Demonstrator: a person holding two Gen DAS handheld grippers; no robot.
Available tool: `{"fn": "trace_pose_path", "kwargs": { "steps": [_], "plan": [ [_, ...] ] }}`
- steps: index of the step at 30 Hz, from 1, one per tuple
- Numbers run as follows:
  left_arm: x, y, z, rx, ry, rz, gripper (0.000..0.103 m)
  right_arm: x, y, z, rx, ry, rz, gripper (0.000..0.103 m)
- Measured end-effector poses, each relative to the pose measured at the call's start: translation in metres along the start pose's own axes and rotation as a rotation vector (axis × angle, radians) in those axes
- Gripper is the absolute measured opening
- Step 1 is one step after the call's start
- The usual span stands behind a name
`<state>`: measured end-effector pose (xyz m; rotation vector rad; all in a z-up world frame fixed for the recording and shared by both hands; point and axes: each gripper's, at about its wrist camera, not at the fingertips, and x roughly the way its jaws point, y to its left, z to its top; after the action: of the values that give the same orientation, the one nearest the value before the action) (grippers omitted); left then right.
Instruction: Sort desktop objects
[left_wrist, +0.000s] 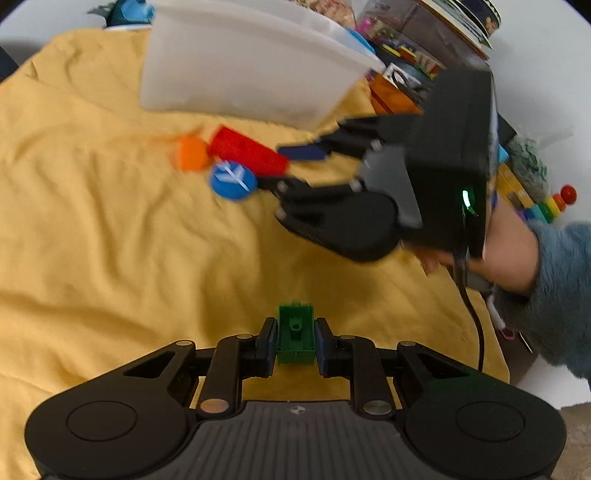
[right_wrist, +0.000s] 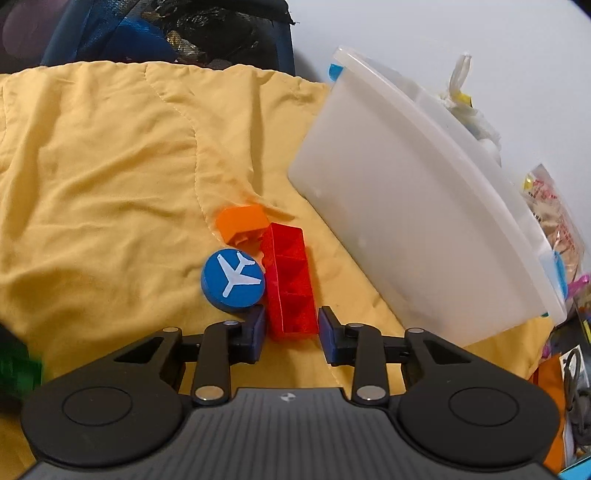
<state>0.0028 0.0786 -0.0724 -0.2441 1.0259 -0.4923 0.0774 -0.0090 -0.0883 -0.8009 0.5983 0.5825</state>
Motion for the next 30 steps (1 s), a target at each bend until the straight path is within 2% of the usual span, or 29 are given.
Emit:
{"fn": "trace_pose_path", "kwargs": {
  "steps": [2, 4, 6, 7, 10, 12, 15, 19, 21, 23, 24, 26, 30],
  "plan": [
    [0.004, -0.002, -0.004, -0.002, -0.004, 0.011, 0.024, -0.007, -0.008, 0.000, 0.063, 0.017, 0.030, 0.032],
    [0.001, 0.000, -0.004, 0.002, -0.027, 0.035, 0.026, -0.021, -0.022, -0.005, 0.193, 0.032, 0.088, 0.030],
    [-0.004, 0.000, -0.004, 0.021, -0.050, 0.092, 0.036, -0.035, -0.038, -0.016, 0.354, 0.065, 0.179, 0.030],
    [-0.009, 0.000, -0.003, 0.038, -0.065, 0.130, 0.045, -0.042, -0.046, -0.024, 0.442, 0.081, 0.229, 0.030],
    [-0.022, -0.006, -0.004, 0.112, -0.112, 0.213, 0.047, -0.051, -0.062, -0.054, 0.702, 0.141, 0.397, 0.030],
    [-0.026, -0.011, -0.005, 0.163, -0.137, 0.267, 0.047, -0.050, -0.067, -0.071, 0.829, 0.174, 0.459, 0.030],
    [-0.032, -0.028, -0.012, 0.273, -0.168, 0.295, 0.049, -0.051, -0.069, -0.086, 0.876, 0.173, 0.442, 0.030],
    [-0.026, -0.044, -0.019, 0.339, -0.151, 0.311, 0.049, -0.056, -0.076, -0.099, 0.944, 0.157, 0.356, 0.033],
    [-0.019, -0.044, -0.021, 0.320, -0.124, 0.308, 0.049, -0.059, -0.080, -0.105, 0.963, 0.148, 0.278, 0.040],
    [-0.015, -0.042, -0.023, 0.292, -0.119, 0.297, 0.049, -0.064, -0.083, -0.107, 0.968, 0.136, 0.236, 0.040],
    [-0.015, -0.041, -0.023, 0.289, -0.122, 0.301, 0.049, -0.070, -0.081, -0.102, 0.911, 0.120, 0.190, 0.040],
    [-0.015, -0.041, -0.024, 0.285, -0.124, 0.315, 0.049, -0.083, -0.068, -0.087, 0.714, 0.076, 0.070, 0.040],
    [-0.013, -0.041, -0.024, 0.277, -0.127, 0.318, 0.049, -0.095, -0.029, -0.059, 0.371, 0.012, 0.036, 0.038]
  ]
}}
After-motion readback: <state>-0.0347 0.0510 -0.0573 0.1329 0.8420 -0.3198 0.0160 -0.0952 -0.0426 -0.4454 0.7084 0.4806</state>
